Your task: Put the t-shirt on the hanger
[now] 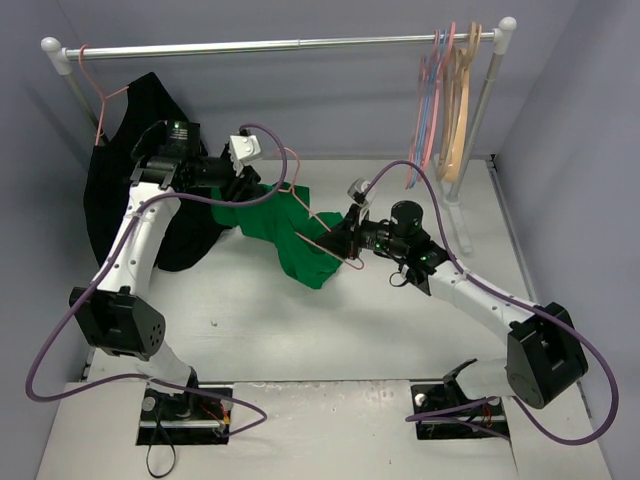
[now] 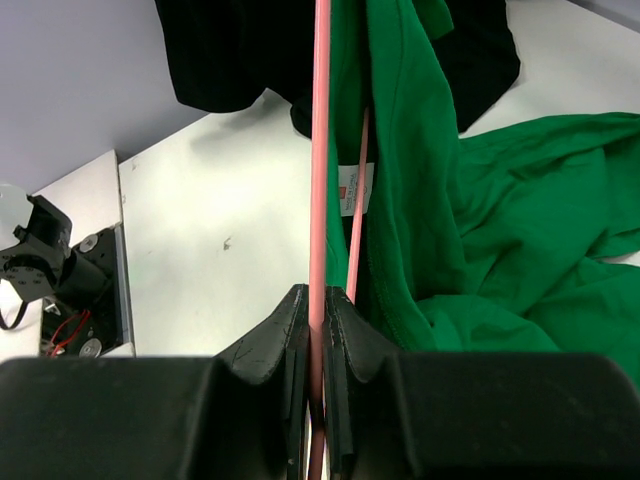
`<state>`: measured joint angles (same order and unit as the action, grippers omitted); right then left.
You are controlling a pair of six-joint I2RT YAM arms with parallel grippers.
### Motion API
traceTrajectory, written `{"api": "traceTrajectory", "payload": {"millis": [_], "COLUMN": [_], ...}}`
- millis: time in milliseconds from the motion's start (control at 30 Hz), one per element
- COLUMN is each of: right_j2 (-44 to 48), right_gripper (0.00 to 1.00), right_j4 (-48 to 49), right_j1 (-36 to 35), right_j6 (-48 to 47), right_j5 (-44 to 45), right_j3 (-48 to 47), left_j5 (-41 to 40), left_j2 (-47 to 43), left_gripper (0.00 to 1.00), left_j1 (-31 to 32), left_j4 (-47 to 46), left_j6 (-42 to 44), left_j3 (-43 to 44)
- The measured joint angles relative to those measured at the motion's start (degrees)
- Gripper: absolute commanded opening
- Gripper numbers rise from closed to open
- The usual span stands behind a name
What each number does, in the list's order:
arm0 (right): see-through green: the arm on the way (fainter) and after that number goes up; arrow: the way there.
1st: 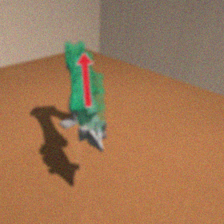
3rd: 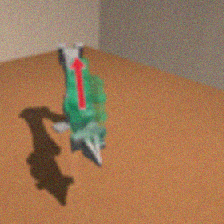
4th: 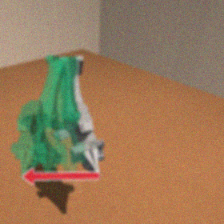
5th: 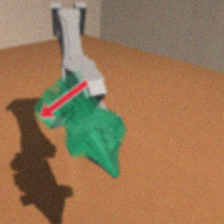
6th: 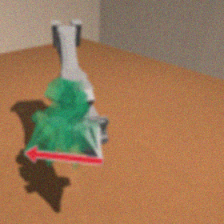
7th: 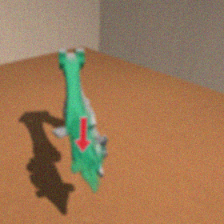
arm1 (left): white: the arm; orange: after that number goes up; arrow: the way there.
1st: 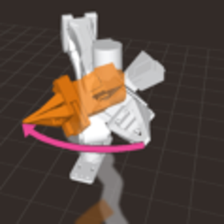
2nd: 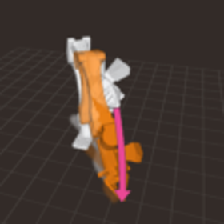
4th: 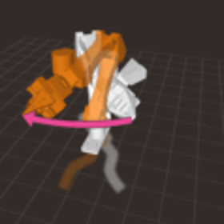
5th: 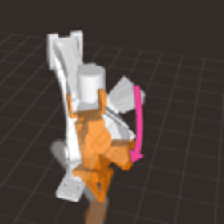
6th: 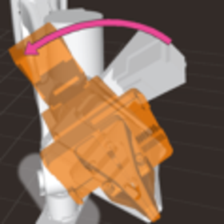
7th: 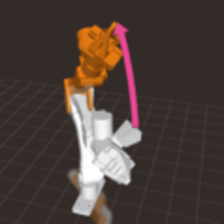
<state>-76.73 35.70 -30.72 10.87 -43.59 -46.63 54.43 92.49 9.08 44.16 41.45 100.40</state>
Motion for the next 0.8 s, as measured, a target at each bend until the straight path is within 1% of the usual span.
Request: {"api": "traceTrajectory", "payload": {"millis": [100, 133, 167, 300, 467, 600, 800], "right_j2": [-0.04, -0.07, -0.07, -0.24, -1.73, -2.29, -2.69], "right_gripper": [0.0, 0.0, 0.0, 0.0, 0.0, 0.0, 0.0], "right_j4": [-0.76, -0.98, -1.33, -3.15, -4.83, -5.68, -5.92], "right_j1": [0.0, 0.0, 0.0, 0.0, 0.0, 0.0, 0.0], "right_j6": [-0.02, -0.04, -0.09, -0.37, -0.66, -0.92, -1.46], "right_j5": [-0.52, -0.68, -0.83, -1.29, -2.32, -3.15, -4.31], "right_j3": [-0.42, -0.57, -0.76, -1.49, -2.56, -3.76, -5.07], "left_j5": [0.11, 0.26, 0.63, 1.79, 3.54, 5.2, 7.85], "left_j2": [0.09, 0.09, 0.09, 0.07, -0.24, -0.81, -2.82], "left_gripper": [0.33, 0.37, 0.38, 0.39, 0.38, 0.33, 0.33], "left_j1": [0.74, 0.94, 1.09, 1.31, 1.31, 1.31, 1.33], "left_j4": [-0.15, -0.24, -0.35, -0.46, -0.57, -0.83, -1.2], "left_j6": [0.13, 0.13, 0.17, 0.13, 0.09, -0.35, -1.9], "left_j3": [-0.13, -0.33, -0.66, -2.4, -4.5, -4.7, -4.7]}}
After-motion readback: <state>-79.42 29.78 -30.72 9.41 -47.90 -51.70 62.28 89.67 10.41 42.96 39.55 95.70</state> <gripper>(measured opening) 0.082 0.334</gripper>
